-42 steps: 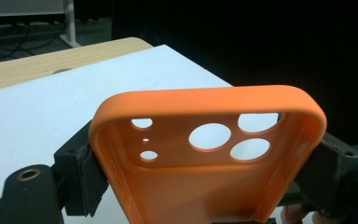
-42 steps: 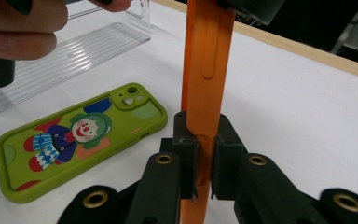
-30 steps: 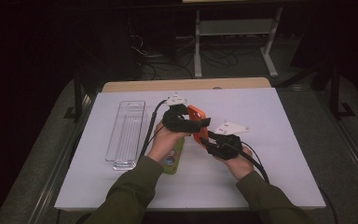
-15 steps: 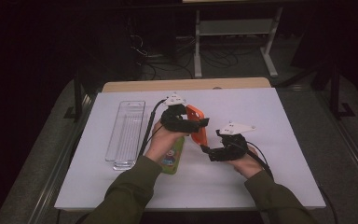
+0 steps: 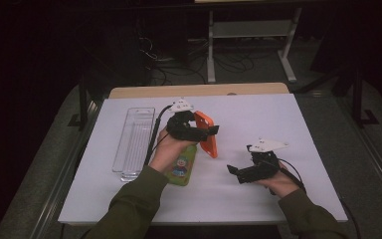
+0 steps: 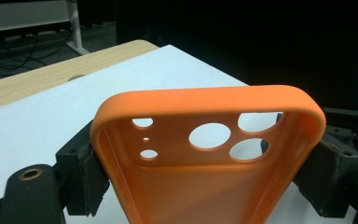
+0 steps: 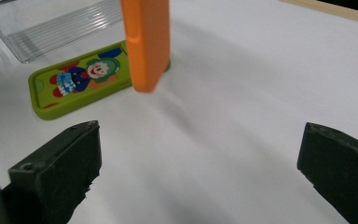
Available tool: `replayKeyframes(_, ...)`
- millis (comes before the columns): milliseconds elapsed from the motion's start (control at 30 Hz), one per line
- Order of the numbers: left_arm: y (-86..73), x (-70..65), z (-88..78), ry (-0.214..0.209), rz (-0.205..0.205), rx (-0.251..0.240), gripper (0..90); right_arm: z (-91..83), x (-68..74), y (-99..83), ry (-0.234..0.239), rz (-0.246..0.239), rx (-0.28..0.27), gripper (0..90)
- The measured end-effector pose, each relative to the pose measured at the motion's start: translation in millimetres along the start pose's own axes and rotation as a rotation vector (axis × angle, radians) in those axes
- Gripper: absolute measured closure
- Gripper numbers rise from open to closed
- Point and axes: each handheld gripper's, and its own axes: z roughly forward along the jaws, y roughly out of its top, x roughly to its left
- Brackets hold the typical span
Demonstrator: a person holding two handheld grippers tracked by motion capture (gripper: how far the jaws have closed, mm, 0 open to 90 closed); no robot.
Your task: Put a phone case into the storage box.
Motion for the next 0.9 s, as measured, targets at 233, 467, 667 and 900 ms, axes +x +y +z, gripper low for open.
replayKeyframes(233, 1.1, -0.3, -2.7, -0.001, 0.004, -0.01, 16.3, -11.5, 0.1, -18.6, -0.013, -0.011, 0.026, 0.0)
replayKeyframes(467, 2.7, 0.6, -6.4, 0.004, 0.01, -0.016, 16.4, -17.3, 3.4, -31.6, -0.026, -0.023, 0.034, 0.0)
replayKeyframes(667, 6.6, 0.5, -11.7, 0.016, 0.016, -0.026, 16.4, -15.0, 4.9, -33.0, -0.023, -0.019, 0.052, 0.0)
replayKeyframes(900, 16.0, 5.9, -19.1, 0.037, 0.027, -0.034, 16.3, -14.0, 4.6, -33.0, -0.023, -0.029, 0.046, 0.0)
